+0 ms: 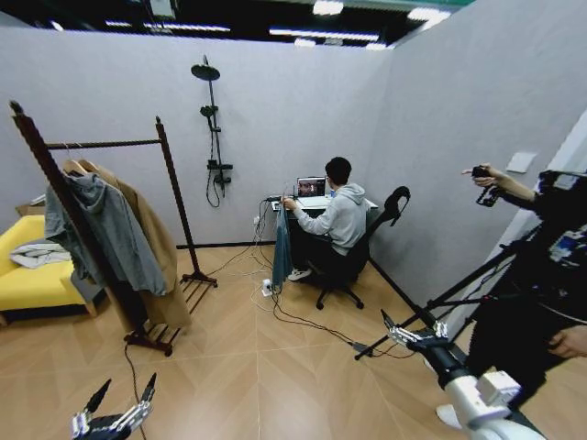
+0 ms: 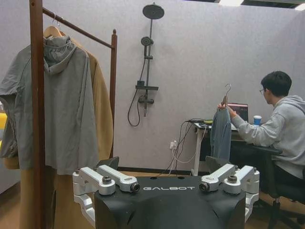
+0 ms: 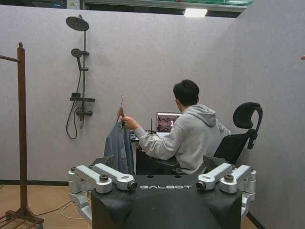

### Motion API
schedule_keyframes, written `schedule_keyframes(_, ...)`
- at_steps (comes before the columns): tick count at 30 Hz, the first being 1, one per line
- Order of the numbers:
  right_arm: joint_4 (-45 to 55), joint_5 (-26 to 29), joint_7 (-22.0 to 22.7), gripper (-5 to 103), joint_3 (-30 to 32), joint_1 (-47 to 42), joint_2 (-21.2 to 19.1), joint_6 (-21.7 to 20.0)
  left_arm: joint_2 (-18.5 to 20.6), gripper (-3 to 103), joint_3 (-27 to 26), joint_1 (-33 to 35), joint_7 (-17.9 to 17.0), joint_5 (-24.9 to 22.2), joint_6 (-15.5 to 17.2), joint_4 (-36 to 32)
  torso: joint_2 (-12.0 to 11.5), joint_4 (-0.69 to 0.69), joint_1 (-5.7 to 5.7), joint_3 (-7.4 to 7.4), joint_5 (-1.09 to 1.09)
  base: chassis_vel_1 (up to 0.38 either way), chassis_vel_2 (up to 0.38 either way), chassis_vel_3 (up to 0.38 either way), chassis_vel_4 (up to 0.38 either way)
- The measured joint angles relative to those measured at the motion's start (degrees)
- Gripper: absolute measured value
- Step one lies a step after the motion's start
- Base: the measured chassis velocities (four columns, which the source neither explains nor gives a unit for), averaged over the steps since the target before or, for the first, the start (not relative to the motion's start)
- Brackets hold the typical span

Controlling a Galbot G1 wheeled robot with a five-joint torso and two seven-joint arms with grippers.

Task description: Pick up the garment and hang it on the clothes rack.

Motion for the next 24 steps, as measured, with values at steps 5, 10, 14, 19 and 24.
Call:
schedule_keyframes(5,-0.6,0.0,0.3,100,0.1,0.1,0.3,0.3,0.0,100,0.0,0.0,0.0,0.0,0.0,0.0,0.0,0.00,0.00,0.00,0.00,0.000,0.000,0.000,0.000)
schedule_keyframes(10,-0.7,-0.1,0.3,100,-0.1,0.7,0.3,0.3,0.0,100,0.0,0.0,0.0,0.0,0.0,0.0,0.0,0.00,0.00,0.00,0.00,0.000,0.000,0.000,0.000)
schedule_keyframes(14,-1.0,-0.2,0.1,100,-0.2,1.5,0.4,0.2,0.0,100,0.0,0.0,0.0,0.0,0.0,0.0,0.0,0.00,0.00,0.00,0.00,0.000,0.000,0.000,0.000)
schedule_keyframes(19,-1.5,-0.5,-0.8,100,-0.2,1.6,0.6,0.8,0.0,100,0.0,0.0,0.0,0.0,0.0,0.0,0.0,0.00,-0.02,0.00,0.00,0.000,0.000,0.000,0.000)
schedule_keyframes(24,-1.9,-1.1,-1.2,100,-0.7,1.8,1.0,1.8,0.0,100,0.0,0.0,0.0,0.0,0.0,0.0,0.0,0.00,-0.02,-0.01,-0.01,-0.096,0.095,0.105,-0.082)
